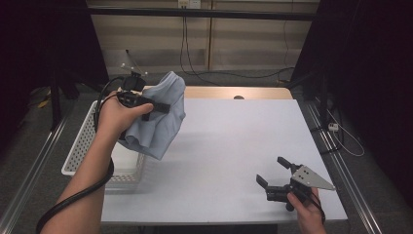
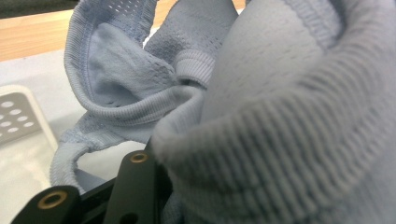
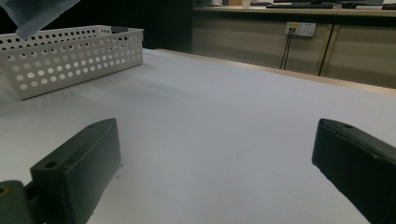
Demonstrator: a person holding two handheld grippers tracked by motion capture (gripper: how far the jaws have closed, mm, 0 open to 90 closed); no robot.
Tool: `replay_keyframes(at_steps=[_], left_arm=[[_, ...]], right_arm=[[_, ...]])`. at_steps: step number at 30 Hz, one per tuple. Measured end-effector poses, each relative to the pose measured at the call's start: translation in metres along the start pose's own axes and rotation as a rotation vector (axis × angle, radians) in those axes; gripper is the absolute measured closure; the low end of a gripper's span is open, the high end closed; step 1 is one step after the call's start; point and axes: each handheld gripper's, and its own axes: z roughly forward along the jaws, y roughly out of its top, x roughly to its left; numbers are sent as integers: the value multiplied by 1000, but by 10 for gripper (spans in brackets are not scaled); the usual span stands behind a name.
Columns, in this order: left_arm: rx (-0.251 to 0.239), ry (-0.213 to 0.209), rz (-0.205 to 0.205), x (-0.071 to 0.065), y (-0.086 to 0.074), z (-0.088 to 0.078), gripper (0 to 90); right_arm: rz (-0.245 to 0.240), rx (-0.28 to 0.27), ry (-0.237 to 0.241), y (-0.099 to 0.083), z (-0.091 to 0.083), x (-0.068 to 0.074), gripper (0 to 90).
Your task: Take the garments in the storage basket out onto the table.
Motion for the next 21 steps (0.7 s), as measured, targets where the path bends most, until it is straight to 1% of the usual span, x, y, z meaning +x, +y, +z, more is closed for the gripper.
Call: replay_keyframes(at_steps=[7, 12, 15, 21], left_arm=[[-6, -11, 12, -10, 1, 4, 558], [5, -27, 28, -16, -1, 10, 556], [9, -27, 35, -19, -1, 11, 555], [14, -36, 56, -24, -1, 16, 554]], right_arm=[[-2, 4, 7, 0, 1, 1, 9], [-5, -1, 7, 0, -1, 2, 9], [-2, -1, 1, 0, -2, 2, 9], [-4, 1, 4, 0, 0, 0, 9]])
